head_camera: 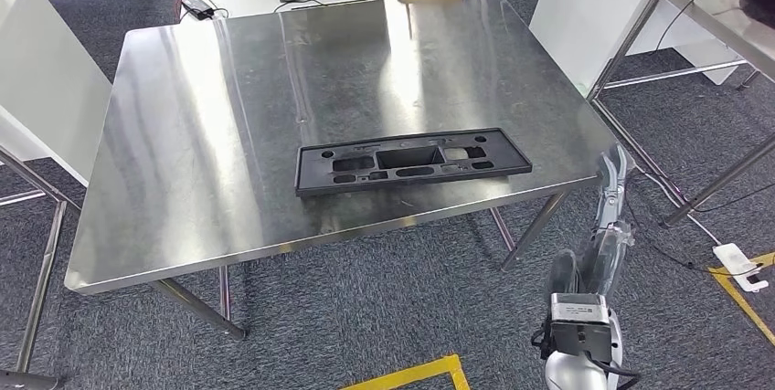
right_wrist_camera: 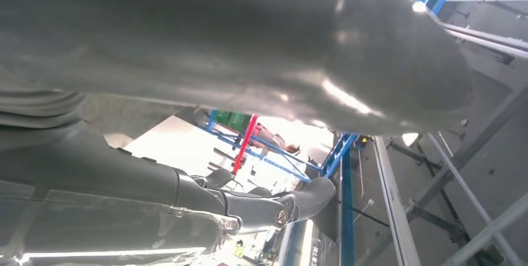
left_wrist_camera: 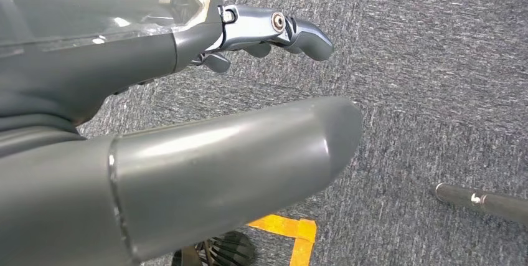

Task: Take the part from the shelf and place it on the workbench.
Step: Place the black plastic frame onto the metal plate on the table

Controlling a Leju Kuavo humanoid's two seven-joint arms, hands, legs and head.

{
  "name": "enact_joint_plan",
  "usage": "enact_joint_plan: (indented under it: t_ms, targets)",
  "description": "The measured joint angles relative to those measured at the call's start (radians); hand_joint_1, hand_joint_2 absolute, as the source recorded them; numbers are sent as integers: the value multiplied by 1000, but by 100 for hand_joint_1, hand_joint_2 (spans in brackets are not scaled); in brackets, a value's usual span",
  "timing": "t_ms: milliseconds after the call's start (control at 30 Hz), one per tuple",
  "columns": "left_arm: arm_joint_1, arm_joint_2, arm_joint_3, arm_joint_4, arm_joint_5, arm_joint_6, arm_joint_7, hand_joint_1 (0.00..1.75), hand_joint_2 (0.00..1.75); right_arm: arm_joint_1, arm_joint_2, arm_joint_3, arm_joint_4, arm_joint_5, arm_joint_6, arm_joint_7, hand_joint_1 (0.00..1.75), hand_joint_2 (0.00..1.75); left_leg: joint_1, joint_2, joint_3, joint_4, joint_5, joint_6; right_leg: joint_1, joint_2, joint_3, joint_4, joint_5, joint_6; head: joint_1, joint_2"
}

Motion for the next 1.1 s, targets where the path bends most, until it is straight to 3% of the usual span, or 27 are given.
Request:
enact_joint_plan:
  t_ms: [400, 533, 600, 667, 733, 800, 833, 867, 933, 967, 1000, 1067, 1100]
  targets:
    - [2, -5, 45, -6, -31, 15, 12, 0, 0, 11, 21, 7, -4, 0, 85, 3, 0, 0, -8, 0, 3, 2, -4, 6, -11, 0, 3, -1, 0, 3, 0, 0]
    - [-1, -12, 58, -15, -55, 15, 12, 0, 0, -3, 22, 21, 12, 1, 107, 7, 0, 0, -14, -1, 3, 6, -5, 16, -17, 0, 6, -2, 2, 12, 0, 0]
    - [-5, -17, 63, -18, -66, 7, 12, 0, 0, -14, 22, 28, 19, 2, 117, 12, 0, 0, -13, 1, 7, -1, 5, 28, -19, 0, 6, 0, 0, 19, 0, 0]
    - [-9, -24, 67, -21, -77, 3, 11, 0, 0, -25, 21, 33, 26, 0, 126, 15, 0, 0, -8, 5, 8, -12, 16, 39, -17, 0, -13, 52, -41, 10, 2, 0]
    - [-10, -30, 72, -23, -83, 1, 10, 0, 0, -34, 20, 34, 36, -6, 131, 16, 0, 0, -8, 7, 3, -15, 22, 46, -15, 0, -60, 181, -118, -8, 5, 0]
    - [-9, -36, 79, -23, -87, -1, 8, 0, 0, -38, 15, 34, 47, -16, 134, 15, 0, 0, -10, 8, -6, -14, 28, 48, -11, 0, -88, 286, -168, -10, 6, 0]
    - [-9, -39, 83, -23, -89, -1, 7, 0, 0, -40, 11, 34, 53, -21, 135, 13, 0, 0, -11, 7, -11, -14, 32, 46, -10, 0, -74, 284, -169, -5, 6, 0]
    - [-8, -42, 87, -23, -91, -2, 6, 0, 0, -43, 8, 34, 57, -26, 135, 12, 0, 0, -11, 7, -16, -13, 37, 43, -9, 0, -38, 239, -157, 1, 6, 0]
    - [-8, -45, 92, -23, -94, -3, 4, 0, 0, -52, 2, 34, 63, -32, 135, 10, 0, 0, -12, 6, -25, -11, 46, 34, -9, 0, 64, 93, -125, 8, 6, 0]
    - [-8, -47, 93, -23, -95, -3, 3, 0, 0, -55, 1, 34, 66, -36, 135, 10, 0, 0, -13, 5, -28, -9, 50, 28, -6, 1, 99, 40, -111, 7, 5, 0]
    - [-8, -47, 94, -23, -97, -4, 3, 0, 0, -58, -1, 34, 68, -40, 135, 9, 0, 0, -14, 5, -30, -5, 53, 23, -4, 2, 115, 10, -105, 2, 5, 0]
    - [-8, -50, 97, -23, -102, -6, 2, 0, 0, -61, -5, 34, 73, -51, 134, 8, 0, 0, -12, 5, -33, -4, 63, 8, 5, 4, 108, 7, -97, -14, 4, 0]
    - [-7, -50, 99, -23, -106, -6, 2, 0, 0, -63, -6, 34, 75, -56, 133, 8, 0, 0, -8, 4, -36, -2, 63, 0, 2, 2, 103, 3, -93, -26, 5, 0]
